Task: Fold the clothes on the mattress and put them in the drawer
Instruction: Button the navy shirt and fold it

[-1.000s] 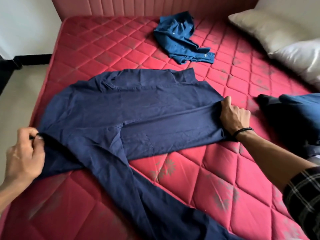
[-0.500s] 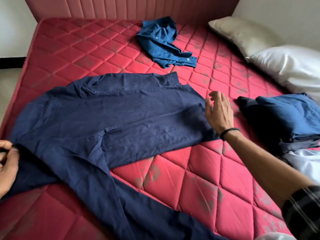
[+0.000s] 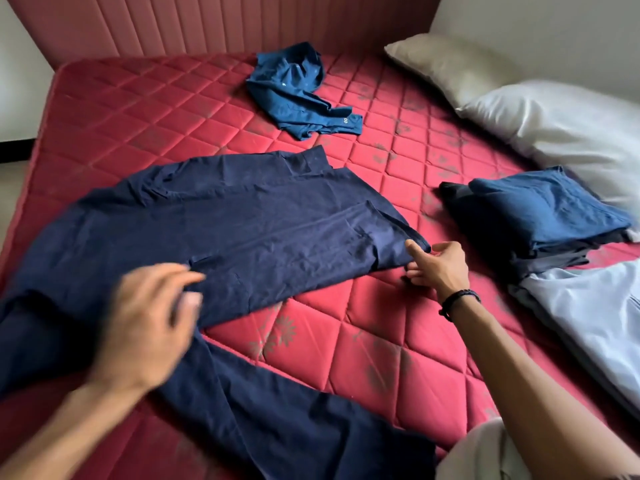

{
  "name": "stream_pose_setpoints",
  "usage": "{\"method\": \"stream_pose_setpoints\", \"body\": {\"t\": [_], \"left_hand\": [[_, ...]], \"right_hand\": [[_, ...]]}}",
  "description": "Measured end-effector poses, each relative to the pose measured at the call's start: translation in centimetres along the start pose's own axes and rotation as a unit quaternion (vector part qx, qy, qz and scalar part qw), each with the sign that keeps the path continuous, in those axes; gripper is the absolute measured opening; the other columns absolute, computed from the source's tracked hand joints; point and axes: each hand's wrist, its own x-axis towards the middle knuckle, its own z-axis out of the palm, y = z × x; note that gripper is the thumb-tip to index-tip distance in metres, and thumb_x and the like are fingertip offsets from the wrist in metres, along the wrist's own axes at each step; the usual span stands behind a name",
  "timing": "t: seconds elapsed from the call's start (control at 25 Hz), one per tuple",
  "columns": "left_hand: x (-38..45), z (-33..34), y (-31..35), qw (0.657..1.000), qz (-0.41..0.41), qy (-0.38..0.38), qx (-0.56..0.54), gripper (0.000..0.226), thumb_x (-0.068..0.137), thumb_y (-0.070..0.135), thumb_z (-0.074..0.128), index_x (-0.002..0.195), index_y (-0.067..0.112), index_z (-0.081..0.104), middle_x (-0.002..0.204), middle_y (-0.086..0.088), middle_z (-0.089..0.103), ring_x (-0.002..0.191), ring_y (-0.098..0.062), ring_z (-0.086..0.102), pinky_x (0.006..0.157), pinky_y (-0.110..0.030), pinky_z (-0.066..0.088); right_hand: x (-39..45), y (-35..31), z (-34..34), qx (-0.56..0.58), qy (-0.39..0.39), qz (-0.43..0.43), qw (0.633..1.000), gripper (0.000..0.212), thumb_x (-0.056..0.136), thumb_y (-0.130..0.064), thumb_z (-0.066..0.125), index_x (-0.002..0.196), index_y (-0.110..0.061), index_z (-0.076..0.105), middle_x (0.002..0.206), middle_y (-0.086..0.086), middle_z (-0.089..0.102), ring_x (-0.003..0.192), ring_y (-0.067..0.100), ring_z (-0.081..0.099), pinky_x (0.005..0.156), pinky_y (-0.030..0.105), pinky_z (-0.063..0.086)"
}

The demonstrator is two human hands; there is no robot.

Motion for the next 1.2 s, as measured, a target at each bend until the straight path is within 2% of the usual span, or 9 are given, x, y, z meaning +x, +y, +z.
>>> {"method": "stream_pose_setpoints", "body": {"t": [0.2, 0.32, 0.4, 0.52, 0.64, 0.68, 0.8, 0.88, 1.2], "left_hand": [[0.4, 12.2, 12.0, 0.973, 0.063, -0.222, -0.010, 0.065, 0.098, 0.051, 0.042, 0.153, 0.016, 0.047, 0.161, -0.004, 0.043, 0.151, -0.024, 0.036, 0.121, -0.051, 0.033], [-0.3, 14.7, 11.8, 0.969, 0.029, -0.235, 0.073, 0.071, 0.103, 0.060, 0.029, 0.161, 0.019, 0.032, 0.170, -0.001, 0.022, 0.158, -0.022, 0.016, 0.126, -0.051, 0.020], [-1.0, 14.8, 11.9, 0.966, 0.040, -0.235, 0.096, 0.070, 0.104, 0.061, 0.024, 0.162, 0.022, 0.027, 0.171, 0.001, 0.017, 0.159, -0.021, 0.011, 0.127, -0.050, 0.016], [-0.8, 14.5, 11.7, 0.967, 0.054, -0.232, 0.087, 0.065, 0.106, 0.059, 0.021, 0.162, 0.027, 0.027, 0.171, 0.001, 0.017, 0.159, -0.022, 0.011, 0.127, -0.051, 0.017], [-1.2, 14.3, 11.6, 0.970, 0.058, -0.223, 0.075, 0.057, 0.107, 0.053, 0.027, 0.160, 0.033, 0.033, 0.170, 0.002, 0.022, 0.159, -0.023, 0.015, 0.126, -0.051, 0.019], [-1.2, 14.3, 11.6, 0.973, 0.052, -0.216, 0.061, 0.055, 0.107, 0.052, 0.029, 0.159, 0.034, 0.036, 0.170, 0.003, 0.024, 0.158, -0.022, 0.016, 0.126, -0.050, 0.020], [-1.0, 14.2, 11.6, 0.979, 0.027, -0.200, 0.034, 0.054, 0.106, 0.051, 0.033, 0.156, 0.032, 0.041, 0.167, 0.004, 0.030, 0.157, -0.019, 0.019, 0.126, -0.048, 0.021], [-1.2, 14.4, 11.8, 0.979, 0.023, -0.198, 0.041, 0.054, 0.106, 0.051, 0.033, 0.157, 0.031, 0.041, 0.167, 0.004, 0.030, 0.157, -0.018, 0.019, 0.126, -0.048, 0.021], [-1.2, 14.3, 12.2, 0.979, 0.022, -0.198, 0.052, 0.054, 0.107, 0.050, 0.032, 0.157, 0.031, 0.041, 0.167, 0.003, 0.030, 0.158, -0.018, 0.018, 0.126, -0.048, 0.020]], "right_hand": [[0.3, 0.2, 0.9, 0.069, 0.094, -0.003, 0.993, 0.024, 0.080, -0.006, 0.071, 0.102, -0.012, 0.063, 0.080, 0.016, 0.075, 0.050, 0.014, 0.070, 0.055, 0.043, 0.063], [0.7, 0.7, 0.3, 0.104, 0.099, 0.014, 0.990, 0.021, 0.081, -0.003, 0.070, 0.098, -0.013, 0.064, 0.079, 0.015, 0.075, 0.048, 0.012, 0.067, 0.060, 0.043, 0.064], [0.6, 0.8, 0.4, 0.083, 0.130, -0.007, 0.988, 0.021, 0.083, -0.006, 0.067, 0.102, -0.013, 0.064, 0.087, 0.013, 0.076, 0.065, 0.019, 0.073, 0.073, 0.042, 0.063], [-0.1, 0.3, 1.6, -0.087, 0.221, -0.255, 0.937, 0.028, 0.083, -0.011, 0.062, 0.111, -0.014, 0.063, 0.102, 0.009, 0.071, 0.100, 0.033, 0.064, 0.086, 0.041, 0.048], [-1.8, 0.6, 4.2, -0.282, 0.077, -0.500, 0.815, 0.017, 0.088, -0.021, 0.064, 0.104, -0.015, 0.063, 0.108, 0.008, 0.058, 0.100, 0.033, 0.054, 0.081, 0.048, 0.047], [-2.4, 1.3, 4.5, -0.314, 0.042, -0.493, 0.810, 0.016, 0.088, -0.026, 0.066, 0.101, -0.016, 0.062, 0.107, 0.008, 0.055, 0.099, 0.033, 0.053, 0.079, 0.048, 0.048], [-1.4, 2.4, 3.3, -0.248, 0.083, -0.292, 0.920, 0.036, 0.086, -0.037, 0.072, 0.111, -0.013, 0.063, 0.114, 0.016, 0.054, 0.105, 0.040, 0.051, 0.087, 0.048, 0.048], [0.3, 2.0, 1.2, -0.208, 0.082, -0.195, 0.955, 0.045, 0.084, -0.042, 0.073, 0.115, -0.010, 0.067, 0.113, 0.020, 0.063, 0.110, 0.040, 0.057, 0.095, 0.045, 0.048], [3.2, 0.8, -2.2, -0.143, -0.031, -0.043, 0.988, 0.007, 0.080, -0.020, 0.079, 0.078, -0.015, 0.075, 0.079, 0.007, 0.077, 0.071, 0.019, 0.071, 0.069, 0.028, 0.055]]}}
